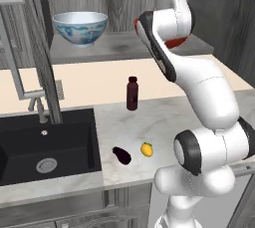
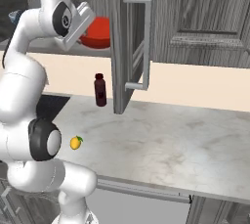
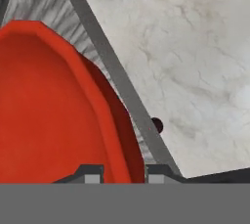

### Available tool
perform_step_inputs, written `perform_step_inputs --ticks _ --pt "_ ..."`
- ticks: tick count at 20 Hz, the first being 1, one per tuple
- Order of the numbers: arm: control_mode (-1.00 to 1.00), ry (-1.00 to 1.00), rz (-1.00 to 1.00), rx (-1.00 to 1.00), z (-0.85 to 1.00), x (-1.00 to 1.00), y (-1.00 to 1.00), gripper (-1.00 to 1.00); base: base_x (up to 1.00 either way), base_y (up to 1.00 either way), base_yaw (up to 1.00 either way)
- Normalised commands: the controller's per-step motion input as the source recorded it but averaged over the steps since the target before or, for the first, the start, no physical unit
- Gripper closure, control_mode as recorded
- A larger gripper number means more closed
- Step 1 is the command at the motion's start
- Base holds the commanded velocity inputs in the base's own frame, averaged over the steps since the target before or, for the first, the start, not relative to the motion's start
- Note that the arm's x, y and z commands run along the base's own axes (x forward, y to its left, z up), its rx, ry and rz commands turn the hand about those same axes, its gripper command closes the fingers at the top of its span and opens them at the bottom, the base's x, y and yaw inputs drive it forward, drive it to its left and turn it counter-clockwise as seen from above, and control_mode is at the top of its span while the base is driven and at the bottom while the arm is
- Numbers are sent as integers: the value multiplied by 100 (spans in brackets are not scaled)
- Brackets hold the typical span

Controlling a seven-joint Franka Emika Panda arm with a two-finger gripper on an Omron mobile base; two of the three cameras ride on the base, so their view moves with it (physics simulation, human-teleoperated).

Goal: Pick both bowls and place them on the counter. Then place the lemon in one bowl and place the eggplant in the other bowl.

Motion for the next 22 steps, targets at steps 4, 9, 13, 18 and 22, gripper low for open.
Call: perform_step_inputs --ticks 4,9,13,18,22 --pt "-100 -7 0 8 2 -86 12 100 0 0 0" --pt "-100 -3 0 1 3 -86 7 100 0 0 0" --pt "-100 0 0 0 1 -77 1 100 0 0 0" --pt "-100 0 0 0 0 -83 0 100 0 0 0" --pt "-100 0 0 0 0 -77 0 100 0 0 0"
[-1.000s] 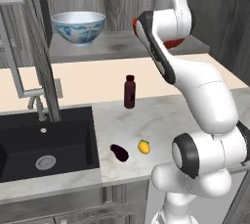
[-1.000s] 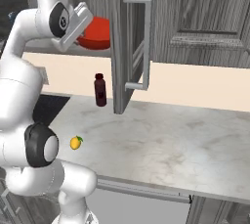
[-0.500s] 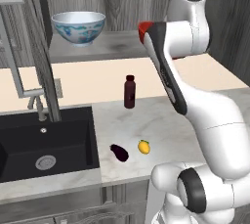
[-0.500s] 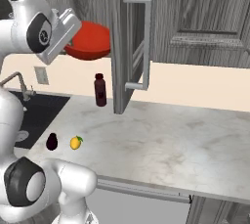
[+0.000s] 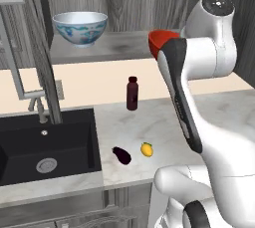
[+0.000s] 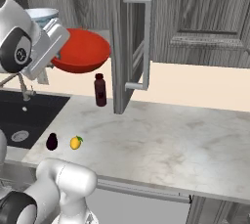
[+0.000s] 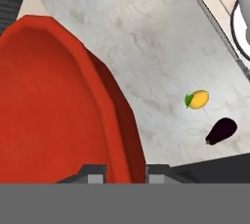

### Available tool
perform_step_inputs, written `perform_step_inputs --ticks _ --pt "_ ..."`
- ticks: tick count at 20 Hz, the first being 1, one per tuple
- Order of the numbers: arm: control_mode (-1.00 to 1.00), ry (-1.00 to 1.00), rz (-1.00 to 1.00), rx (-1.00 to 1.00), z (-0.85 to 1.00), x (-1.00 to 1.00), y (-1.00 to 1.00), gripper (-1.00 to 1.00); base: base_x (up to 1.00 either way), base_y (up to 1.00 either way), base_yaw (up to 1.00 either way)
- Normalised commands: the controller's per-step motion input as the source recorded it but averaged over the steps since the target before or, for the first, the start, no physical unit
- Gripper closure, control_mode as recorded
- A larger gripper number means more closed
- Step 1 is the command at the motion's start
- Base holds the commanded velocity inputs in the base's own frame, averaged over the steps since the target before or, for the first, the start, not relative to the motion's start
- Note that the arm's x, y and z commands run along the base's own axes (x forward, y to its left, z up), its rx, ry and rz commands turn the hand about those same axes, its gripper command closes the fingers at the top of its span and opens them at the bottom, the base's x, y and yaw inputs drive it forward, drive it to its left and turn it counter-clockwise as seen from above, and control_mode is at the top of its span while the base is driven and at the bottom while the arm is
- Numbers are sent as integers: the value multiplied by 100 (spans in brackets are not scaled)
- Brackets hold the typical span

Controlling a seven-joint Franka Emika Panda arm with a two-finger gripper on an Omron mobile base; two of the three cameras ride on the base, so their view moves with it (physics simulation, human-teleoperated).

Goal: Pick both bowls and place them on the counter. Then place the lemon in one bowl and place the eggplant in the other bowl.

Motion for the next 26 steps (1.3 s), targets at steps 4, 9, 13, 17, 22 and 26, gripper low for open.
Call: perform_step_inputs --ticks 4,9,13,17,22,26 --pt "-100 0 0 0 -3 -71 0 100 0 0 0" --pt "-100 -1 0 1 -12 -65 0 100 0 0 0" --pt "-100 -4 0 3 -20 -57 0 100 0 0 0" --pt "-100 -9 2 0 -50 -16 -7 100 0 0 0" --pt "-100 -16 3 0 -63 0 -2 100 0 0 0" --pt "-100 -18 2 0 -55 3 -1 100 0 0 0"
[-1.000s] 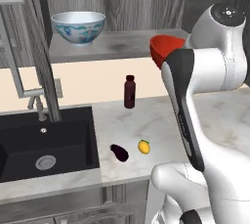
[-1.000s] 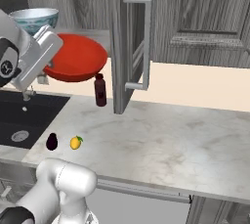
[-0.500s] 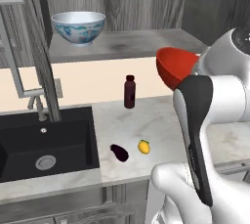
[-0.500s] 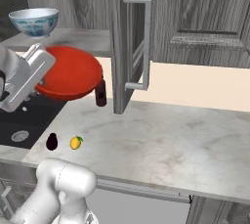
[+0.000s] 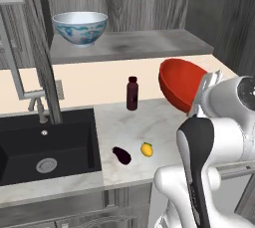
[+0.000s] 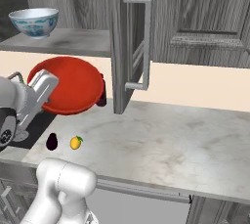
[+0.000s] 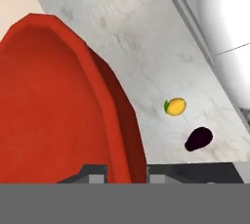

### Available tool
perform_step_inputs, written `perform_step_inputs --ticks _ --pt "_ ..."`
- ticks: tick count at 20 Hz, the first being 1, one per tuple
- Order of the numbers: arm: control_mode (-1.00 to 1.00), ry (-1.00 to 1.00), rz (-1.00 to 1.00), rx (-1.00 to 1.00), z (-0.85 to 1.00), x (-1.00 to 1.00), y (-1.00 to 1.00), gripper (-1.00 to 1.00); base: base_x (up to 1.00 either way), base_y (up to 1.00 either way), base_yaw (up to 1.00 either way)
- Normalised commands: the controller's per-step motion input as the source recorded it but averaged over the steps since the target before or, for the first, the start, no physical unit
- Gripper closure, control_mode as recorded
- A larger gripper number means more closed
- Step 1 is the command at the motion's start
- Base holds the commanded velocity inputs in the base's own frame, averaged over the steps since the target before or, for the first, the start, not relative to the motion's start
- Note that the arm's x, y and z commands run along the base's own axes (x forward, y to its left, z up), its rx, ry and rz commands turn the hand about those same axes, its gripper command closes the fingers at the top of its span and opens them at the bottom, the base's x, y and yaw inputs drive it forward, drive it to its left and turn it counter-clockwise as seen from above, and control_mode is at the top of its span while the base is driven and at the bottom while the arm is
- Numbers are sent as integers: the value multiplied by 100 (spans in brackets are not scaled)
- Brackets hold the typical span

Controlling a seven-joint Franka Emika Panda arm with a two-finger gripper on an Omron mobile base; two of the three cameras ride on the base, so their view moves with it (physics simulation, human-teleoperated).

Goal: Pick both bowls and place them on the counter. Then place the lemon in one bowl and place the eggplant in the other bowl.

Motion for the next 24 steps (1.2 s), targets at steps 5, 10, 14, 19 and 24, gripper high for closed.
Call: perform_step_inputs --ticks 5,10,14,19,24 --pt "-100 -6 3 0 -38 13 -16 100 0 0 0" --pt "-100 -3 5 0 -28 10 -14 100 0 0 0" --pt "-100 -6 8 0 -36 14 -9 100 0 0 0" --pt "-100 -4 7 -1 -34 23 -18 100 0 0 0" --pt "-100 -3 2 -7 -36 18 -3 100 0 0 0"
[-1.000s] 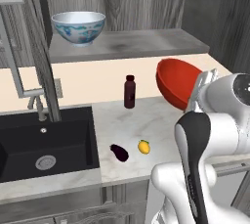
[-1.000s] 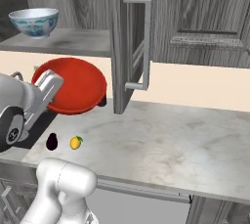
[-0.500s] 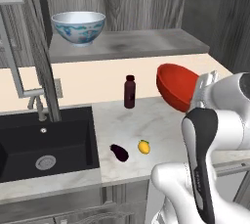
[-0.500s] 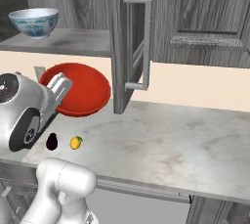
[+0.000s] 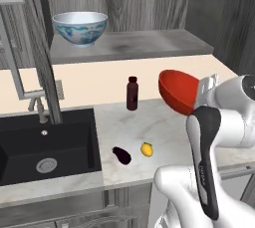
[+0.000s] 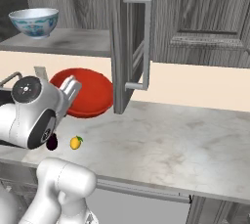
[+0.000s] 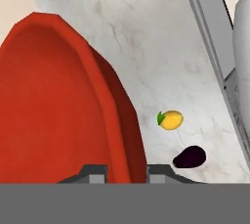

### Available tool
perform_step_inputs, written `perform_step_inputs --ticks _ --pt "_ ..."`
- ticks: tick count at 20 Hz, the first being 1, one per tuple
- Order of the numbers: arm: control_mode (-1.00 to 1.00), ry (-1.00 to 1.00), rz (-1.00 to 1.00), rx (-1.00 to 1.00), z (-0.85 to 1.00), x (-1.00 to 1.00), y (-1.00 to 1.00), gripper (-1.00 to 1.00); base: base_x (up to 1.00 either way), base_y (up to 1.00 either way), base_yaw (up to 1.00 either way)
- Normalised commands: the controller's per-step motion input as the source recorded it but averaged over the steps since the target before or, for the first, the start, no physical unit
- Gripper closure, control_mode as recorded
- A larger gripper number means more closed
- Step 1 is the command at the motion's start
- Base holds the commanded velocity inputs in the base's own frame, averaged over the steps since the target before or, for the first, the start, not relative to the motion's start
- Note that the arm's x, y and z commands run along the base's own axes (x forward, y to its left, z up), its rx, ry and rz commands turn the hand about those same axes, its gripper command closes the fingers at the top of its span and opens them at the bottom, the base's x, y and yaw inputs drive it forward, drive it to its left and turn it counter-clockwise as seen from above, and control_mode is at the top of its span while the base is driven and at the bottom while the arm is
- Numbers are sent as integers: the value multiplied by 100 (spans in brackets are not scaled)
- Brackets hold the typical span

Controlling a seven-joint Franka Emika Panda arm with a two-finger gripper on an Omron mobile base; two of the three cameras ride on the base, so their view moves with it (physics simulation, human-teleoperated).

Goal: Pick both bowls and place them on the counter. Then place the lemon in one bowl and place the eggplant in the other bowl.

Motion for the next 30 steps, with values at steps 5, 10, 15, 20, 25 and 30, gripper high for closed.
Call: perform_step_inputs --ticks 5,10,15,20,25,30 --pt "-100 0 0 -12 -45 16 0 100 0 0 0" --pt "-100 0 0 -13 -46 19 -8 100 0 0 0" --pt "-100 0 0 -11 -48 21 -9 100 0 0 0" --pt "-100 1 0 -6 -51 15 -10 100 0 0 0" --pt "-100 0 0 -2 -46 5 -16 100 0 0 0" --pt "-100 0 0 0 -53 21 -13 100 0 0 0"
